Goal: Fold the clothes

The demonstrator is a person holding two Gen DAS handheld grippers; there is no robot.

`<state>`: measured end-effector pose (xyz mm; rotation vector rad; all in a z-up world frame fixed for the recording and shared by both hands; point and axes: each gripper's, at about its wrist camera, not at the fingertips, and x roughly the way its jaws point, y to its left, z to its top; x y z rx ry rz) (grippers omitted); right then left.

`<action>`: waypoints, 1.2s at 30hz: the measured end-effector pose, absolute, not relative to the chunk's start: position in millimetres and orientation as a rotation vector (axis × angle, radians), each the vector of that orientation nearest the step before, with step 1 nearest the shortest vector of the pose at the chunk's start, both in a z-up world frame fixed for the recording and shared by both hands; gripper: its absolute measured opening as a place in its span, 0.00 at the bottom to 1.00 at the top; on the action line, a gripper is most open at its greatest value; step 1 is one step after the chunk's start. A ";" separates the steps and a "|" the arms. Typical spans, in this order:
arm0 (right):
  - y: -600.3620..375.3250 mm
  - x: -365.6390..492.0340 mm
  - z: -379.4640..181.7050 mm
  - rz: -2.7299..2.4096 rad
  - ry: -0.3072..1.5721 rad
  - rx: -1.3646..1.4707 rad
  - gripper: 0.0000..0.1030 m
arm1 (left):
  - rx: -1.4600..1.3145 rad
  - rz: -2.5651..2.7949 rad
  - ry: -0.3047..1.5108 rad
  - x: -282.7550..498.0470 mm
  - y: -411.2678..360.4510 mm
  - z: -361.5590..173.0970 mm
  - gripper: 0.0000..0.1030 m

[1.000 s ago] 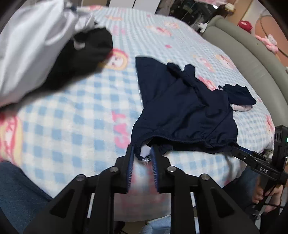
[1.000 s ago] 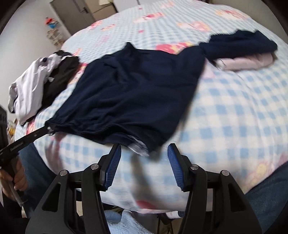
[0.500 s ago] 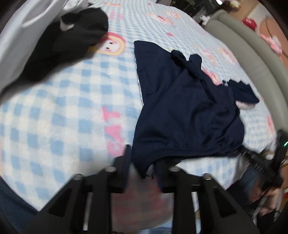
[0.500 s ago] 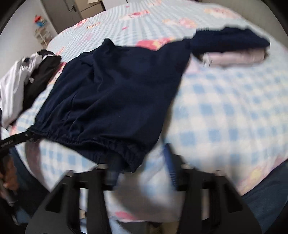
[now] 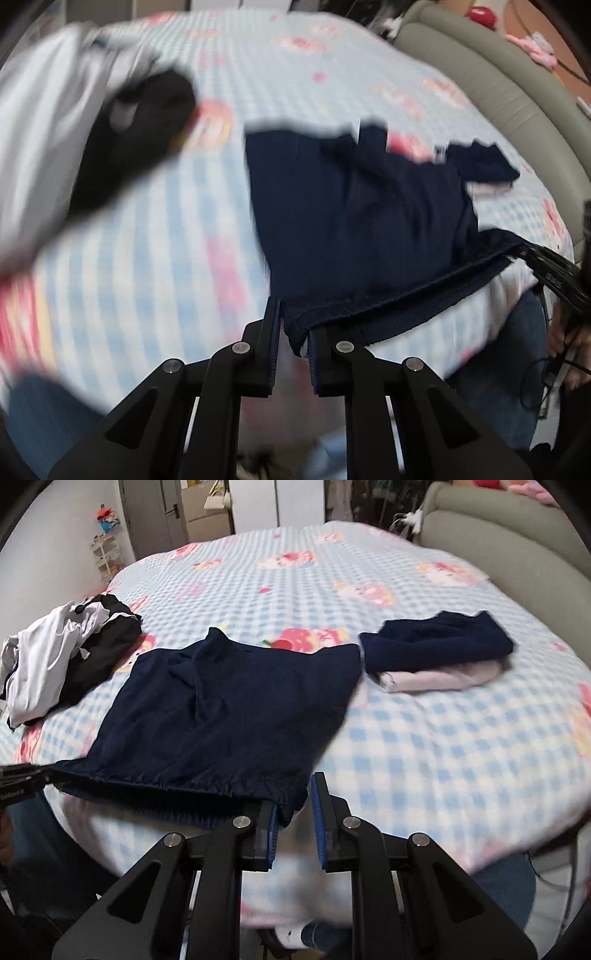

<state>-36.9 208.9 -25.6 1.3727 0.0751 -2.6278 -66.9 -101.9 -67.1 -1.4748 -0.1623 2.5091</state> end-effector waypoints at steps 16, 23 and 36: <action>203.7 -120.5 183.6 -2.845 -0.028 0.689 0.14 | -0.891 2.796 0.037 -126.1 -104.7 149.6 0.14; 200.2 -87.3 52.1 -2.758 -0.039 1.063 0.14 | -1.346 2.654 -0.101 -102.1 -105.1 -24.2 0.12; 201.2 -21.9 -62.2 -2.751 -0.159 1.294 0.08 | -1.427 2.608 -0.234 -53.4 -108.3 -78.6 0.12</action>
